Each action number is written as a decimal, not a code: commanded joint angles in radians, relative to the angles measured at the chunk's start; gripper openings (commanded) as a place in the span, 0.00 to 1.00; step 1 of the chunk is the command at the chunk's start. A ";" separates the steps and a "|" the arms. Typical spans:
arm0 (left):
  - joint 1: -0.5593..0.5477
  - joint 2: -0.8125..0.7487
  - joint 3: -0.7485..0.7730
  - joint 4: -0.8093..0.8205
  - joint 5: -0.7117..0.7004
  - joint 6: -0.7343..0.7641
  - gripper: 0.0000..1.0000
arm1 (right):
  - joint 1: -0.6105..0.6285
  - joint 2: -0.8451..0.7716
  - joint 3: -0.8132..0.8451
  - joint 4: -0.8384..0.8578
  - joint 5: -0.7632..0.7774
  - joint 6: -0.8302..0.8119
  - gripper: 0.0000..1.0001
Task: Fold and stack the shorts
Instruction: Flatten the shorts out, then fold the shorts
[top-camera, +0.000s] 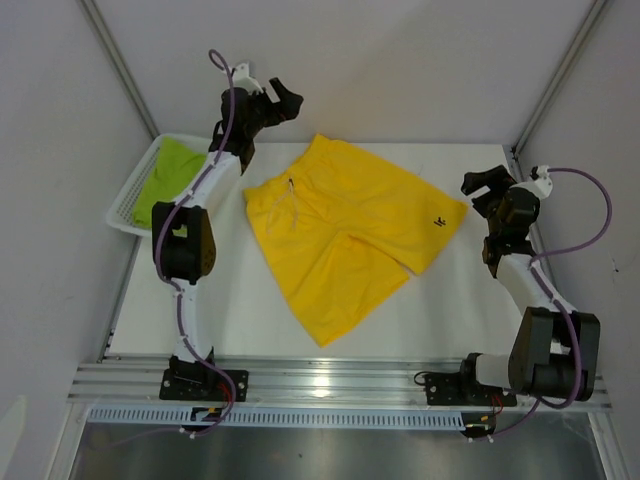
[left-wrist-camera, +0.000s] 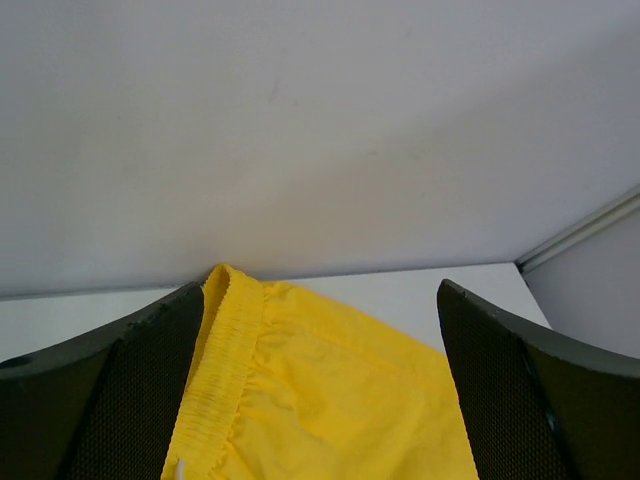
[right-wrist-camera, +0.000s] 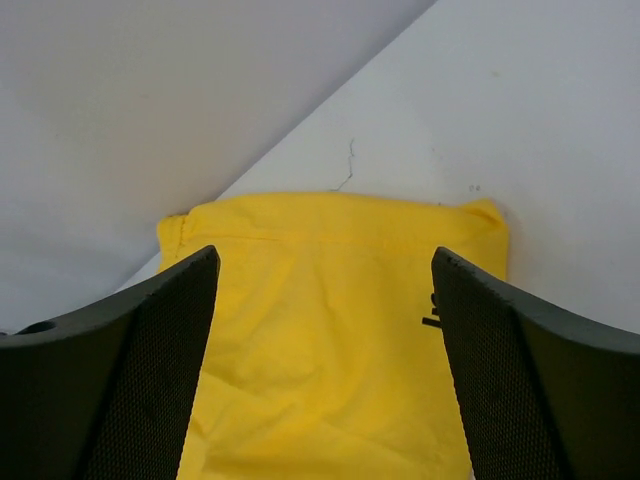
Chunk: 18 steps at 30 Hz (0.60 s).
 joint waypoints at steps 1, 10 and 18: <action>-0.005 -0.187 0.032 -0.184 -0.087 0.081 0.99 | 0.008 -0.104 0.018 -0.126 -0.009 -0.022 0.87; -0.003 -0.435 -0.407 -0.384 -0.204 0.080 0.99 | 0.294 -0.261 -0.089 -0.316 -0.134 -0.055 0.82; 0.103 -0.530 -0.685 -0.375 -0.135 0.002 0.99 | 0.707 -0.285 -0.085 -0.439 -0.082 -0.230 0.73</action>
